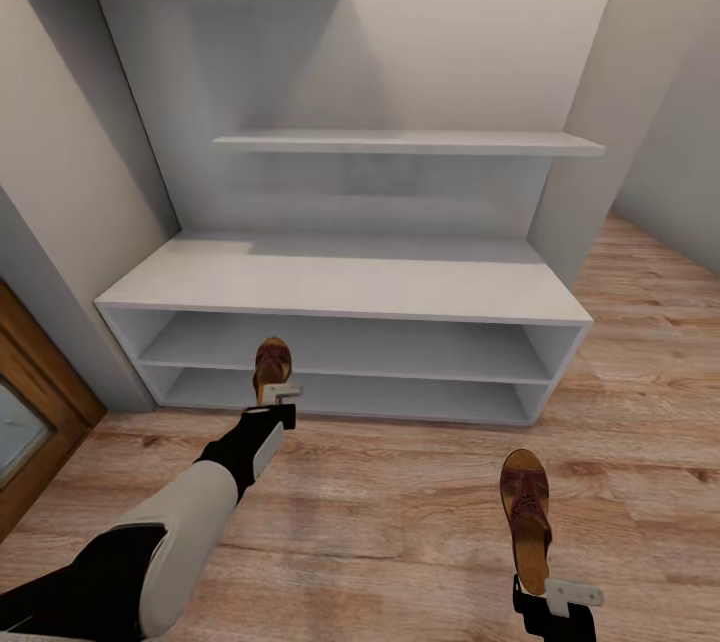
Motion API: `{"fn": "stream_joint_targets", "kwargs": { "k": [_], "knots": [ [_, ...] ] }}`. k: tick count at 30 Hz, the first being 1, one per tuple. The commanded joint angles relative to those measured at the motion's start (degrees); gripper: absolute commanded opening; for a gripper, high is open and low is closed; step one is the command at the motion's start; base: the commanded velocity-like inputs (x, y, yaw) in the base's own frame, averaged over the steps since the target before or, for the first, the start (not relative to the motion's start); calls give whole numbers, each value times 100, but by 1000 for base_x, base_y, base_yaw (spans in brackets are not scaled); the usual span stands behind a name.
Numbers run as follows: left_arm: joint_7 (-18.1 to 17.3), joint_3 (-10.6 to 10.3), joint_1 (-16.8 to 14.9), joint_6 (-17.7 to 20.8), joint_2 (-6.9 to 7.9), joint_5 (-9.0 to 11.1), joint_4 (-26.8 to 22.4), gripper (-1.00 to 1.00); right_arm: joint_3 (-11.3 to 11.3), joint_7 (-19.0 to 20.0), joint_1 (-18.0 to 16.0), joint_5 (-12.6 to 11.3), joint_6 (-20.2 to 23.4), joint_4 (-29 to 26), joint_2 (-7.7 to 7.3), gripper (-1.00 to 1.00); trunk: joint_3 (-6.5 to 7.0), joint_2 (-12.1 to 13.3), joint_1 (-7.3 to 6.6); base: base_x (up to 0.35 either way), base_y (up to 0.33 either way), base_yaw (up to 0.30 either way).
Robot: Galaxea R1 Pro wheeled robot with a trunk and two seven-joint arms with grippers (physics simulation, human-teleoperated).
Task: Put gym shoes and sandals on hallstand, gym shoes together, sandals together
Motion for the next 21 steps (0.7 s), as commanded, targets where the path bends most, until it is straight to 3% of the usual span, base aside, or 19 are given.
{"fn": "stream_joint_targets", "kwargs": {
  "k": [1,15,21],
  "knots": [
    [-11,1,6,42,2,-60,-12,-100,-41,8,-3,20,-19,3,4,-100,-5,-2,-1,0,0,0],
    [-2,-142,15,174,41,-66,-15,-100,-40,8,-3,20,-18,-6,7,-100,-40,-2,-1,0,0,-97],
    [-1,-138,29,189,50,-58,-48,-100,-41,8,-3,20,-18,-8,7,-100,-200,-243,131,0,0,-19]
  ]
}}
